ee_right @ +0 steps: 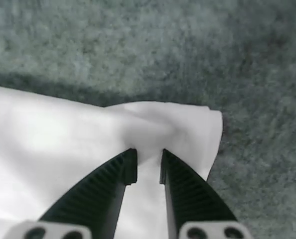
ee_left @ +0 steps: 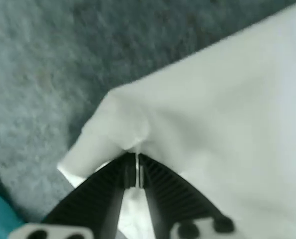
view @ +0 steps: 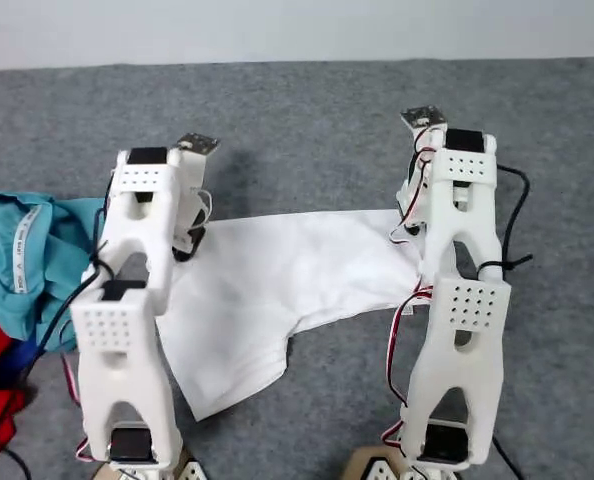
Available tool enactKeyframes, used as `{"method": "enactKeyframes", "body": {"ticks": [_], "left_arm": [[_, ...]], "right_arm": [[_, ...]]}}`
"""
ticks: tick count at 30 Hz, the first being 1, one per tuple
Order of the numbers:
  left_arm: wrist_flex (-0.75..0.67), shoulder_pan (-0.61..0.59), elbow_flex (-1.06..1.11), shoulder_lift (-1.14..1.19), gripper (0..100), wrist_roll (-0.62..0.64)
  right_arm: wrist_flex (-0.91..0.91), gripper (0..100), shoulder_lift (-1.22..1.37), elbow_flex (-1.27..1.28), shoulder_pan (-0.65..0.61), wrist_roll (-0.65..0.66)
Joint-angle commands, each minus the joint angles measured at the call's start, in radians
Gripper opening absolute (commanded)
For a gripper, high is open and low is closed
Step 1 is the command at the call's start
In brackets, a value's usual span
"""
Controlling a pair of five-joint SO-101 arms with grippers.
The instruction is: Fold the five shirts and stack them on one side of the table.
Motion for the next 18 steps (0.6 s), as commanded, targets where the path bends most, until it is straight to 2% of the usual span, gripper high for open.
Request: {"method": "enactKeyframes", "body": {"ticks": [1,4,7,13,18], "left_arm": [[0.091,-0.011,-0.318,0.143,3,0.002],[0.152,-0.011,-0.55,0.239,3,0.0],[0.152,-0.008,-0.641,0.269,3,-0.009],[0.152,0.02,-0.568,0.238,3,-0.023],[0.152,0.02,-0.437,0.089,4,-0.025]], "right_arm": [[-0.016,8.3,-0.007,-0.035,0.022,0.014],[-0.041,8.3,-0.008,-0.035,0.042,0.014],[-0.048,8.3,-0.008,-0.035,0.045,0.014],[-0.041,8.6,-0.01,-0.038,0.039,0.015],[0.058,8.7,-0.01,-0.173,0.038,0.015]]}}
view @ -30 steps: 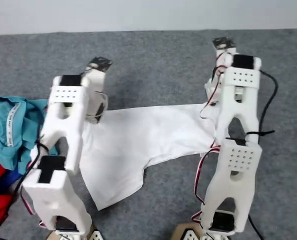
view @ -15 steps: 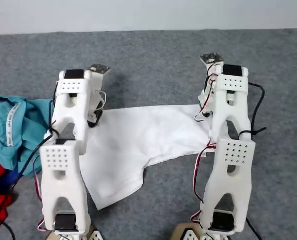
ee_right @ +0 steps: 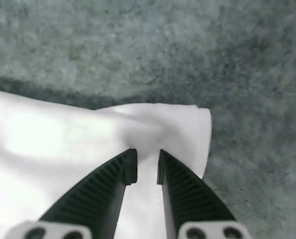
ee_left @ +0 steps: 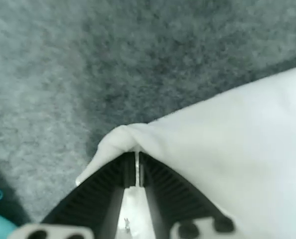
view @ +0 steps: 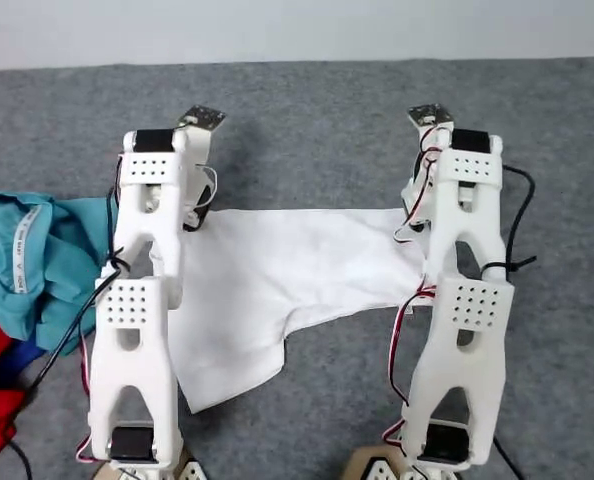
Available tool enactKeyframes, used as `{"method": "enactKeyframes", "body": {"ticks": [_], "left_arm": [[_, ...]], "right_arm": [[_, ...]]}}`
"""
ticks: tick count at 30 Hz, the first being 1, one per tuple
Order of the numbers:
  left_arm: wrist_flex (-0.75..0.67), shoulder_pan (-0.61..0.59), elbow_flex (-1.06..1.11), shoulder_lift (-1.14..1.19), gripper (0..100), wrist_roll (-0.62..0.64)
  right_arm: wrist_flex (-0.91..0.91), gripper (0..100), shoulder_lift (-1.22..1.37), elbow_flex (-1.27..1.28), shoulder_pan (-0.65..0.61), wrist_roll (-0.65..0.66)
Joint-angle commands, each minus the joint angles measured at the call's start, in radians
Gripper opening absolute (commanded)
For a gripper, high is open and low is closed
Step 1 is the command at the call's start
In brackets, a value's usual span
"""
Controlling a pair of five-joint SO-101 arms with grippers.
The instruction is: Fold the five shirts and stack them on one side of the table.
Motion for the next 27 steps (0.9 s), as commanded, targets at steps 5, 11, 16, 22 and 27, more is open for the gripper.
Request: {"method": "enactKeyframes", "body": {"ticks": [5,11,16,22,27], "left_arm": [[0.032,0.006,0.239,-0.359,10,-0.023],[0.032,-0.011,0.472,-0.629,10,-0.051],[0.029,-0.158,0.565,-0.801,8,-0.003],[0.029,-0.404,0.593,-0.859,4,0.0],[0.029,-0.509,0.591,-0.859,4,0.0]], "right_arm": [[0.188,11.9,-0.01,-0.298,-0.015,0.014],[0.203,14.0,-0.045,-0.319,-0.062,0.034],[0.203,8.6,-0.159,-0.158,-0.128,0.089],[0.202,5.9,-0.421,0.219,-0.255,0.203],[0.2,6.1,-0.65,0.499,-0.401,0.265]]}}
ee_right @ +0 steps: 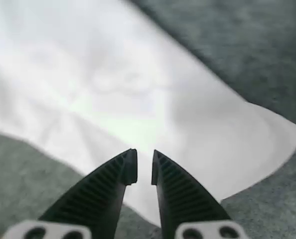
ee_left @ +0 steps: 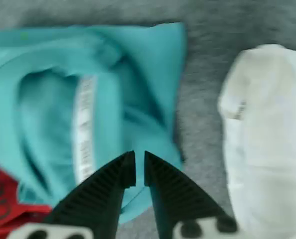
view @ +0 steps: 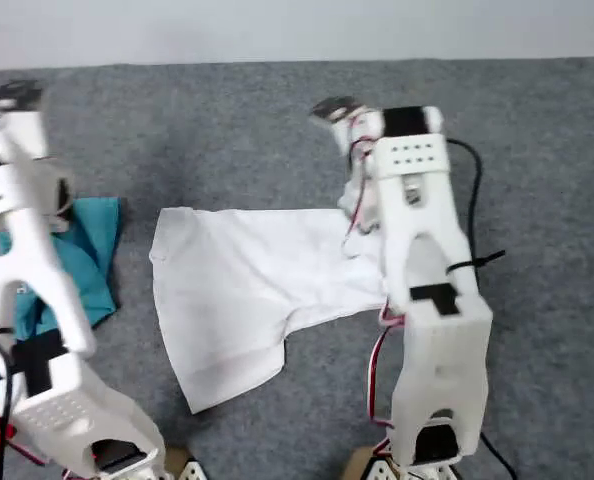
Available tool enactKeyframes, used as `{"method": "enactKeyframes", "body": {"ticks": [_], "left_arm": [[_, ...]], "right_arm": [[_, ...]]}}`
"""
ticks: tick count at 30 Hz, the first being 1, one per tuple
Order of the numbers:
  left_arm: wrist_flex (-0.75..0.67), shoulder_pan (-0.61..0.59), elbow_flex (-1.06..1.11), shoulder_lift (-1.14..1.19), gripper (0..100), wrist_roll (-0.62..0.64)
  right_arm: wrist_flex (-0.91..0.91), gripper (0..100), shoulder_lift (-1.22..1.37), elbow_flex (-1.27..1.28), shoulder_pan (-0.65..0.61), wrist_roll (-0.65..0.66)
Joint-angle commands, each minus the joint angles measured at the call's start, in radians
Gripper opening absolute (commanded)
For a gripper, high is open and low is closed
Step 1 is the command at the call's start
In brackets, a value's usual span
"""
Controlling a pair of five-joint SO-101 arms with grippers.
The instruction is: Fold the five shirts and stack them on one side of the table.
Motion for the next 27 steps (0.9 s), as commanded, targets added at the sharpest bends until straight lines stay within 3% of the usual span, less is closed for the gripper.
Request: {"method": "enactKeyframes", "body": {"ticks": [1,9,16,27], "left_arm": [[0.026,-0.052,-0.004,-0.055,4,0.011],[0.028,-0.032,-0.002,-0.055,4,0.015],[0.026,-0.034,-0.002,-0.054,4,0.011],[0.026,-0.095,-0.004,-0.052,4,0.009]], "right_arm": [[0.042,6.1,-0.222,0.176,-0.113,0.049],[-0.005,16.0,-0.38,0.448,-0.386,0.072],[-0.113,16.4,-0.38,0.532,-0.59,0.072],[-0.311,16.5,-0.378,0.687,-0.727,0.038]]}}
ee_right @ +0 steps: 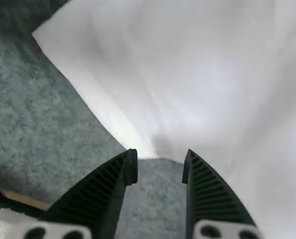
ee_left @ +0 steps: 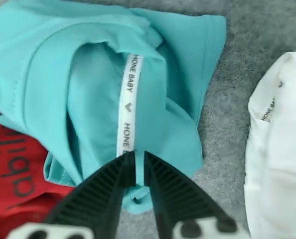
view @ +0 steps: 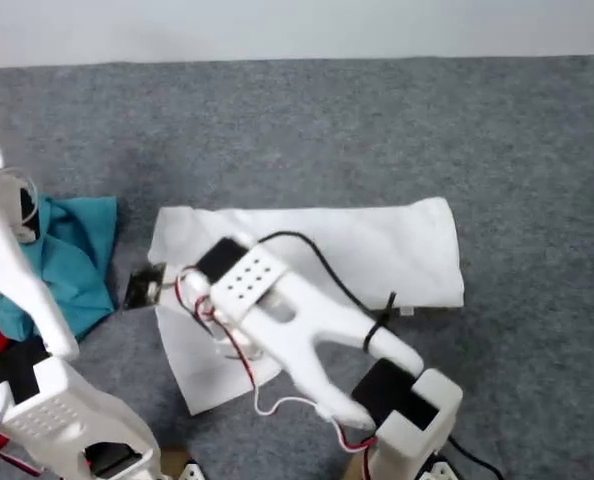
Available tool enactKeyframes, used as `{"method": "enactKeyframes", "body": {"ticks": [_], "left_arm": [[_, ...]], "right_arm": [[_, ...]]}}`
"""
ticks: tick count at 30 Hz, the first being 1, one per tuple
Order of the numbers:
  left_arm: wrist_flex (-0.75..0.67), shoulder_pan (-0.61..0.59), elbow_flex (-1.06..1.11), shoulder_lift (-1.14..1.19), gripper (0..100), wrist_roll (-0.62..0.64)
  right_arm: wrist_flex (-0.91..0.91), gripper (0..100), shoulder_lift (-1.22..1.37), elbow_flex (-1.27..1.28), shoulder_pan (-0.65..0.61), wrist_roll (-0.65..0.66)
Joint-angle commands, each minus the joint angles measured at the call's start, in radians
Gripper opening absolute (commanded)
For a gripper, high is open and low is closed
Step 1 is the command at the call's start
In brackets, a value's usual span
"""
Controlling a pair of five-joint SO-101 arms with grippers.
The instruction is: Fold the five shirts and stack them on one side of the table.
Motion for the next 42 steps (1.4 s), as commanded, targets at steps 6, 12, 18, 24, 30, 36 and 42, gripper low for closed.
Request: {"method": "enactKeyframes", "body": {"ticks": [6,12,18,24,30,36,42], "left_arm": [[0.025,-0.006,-0.007,-0.051,4,0.003],[0.025,-0.008,-0.007,-0.055,4,0.003],[0.026,-0.008,-0.007,-0.055,4,0.003],[0.026,-0.008,-0.007,-0.055,4,0.002],[0.026,-0.008,-0.007,-0.055,4,0.002],[0.026,-0.006,-0.007,-0.055,4,0.0],[0.026,-0.006,-0.008,-0.055,4,0.0]], "right_arm": [[-0.174,16.2,-0.03,0.083,-0.053,-0.011],[-0.186,16.1,0.127,0.015,-0.053,-0.011],[-0.107,9.1,0.223,-0.106,-0.053,-0.011],[-0.047,5.3,0.209,-0.169,-0.05,-0.009],[0.008,2.5,0.153,-0.175,-0.053,-0.003],[0.079,2.3,0.133,-0.173,-0.056,-0.003],[0.088,2.2,0.139,-0.172,-0.128,-0.003]]}}
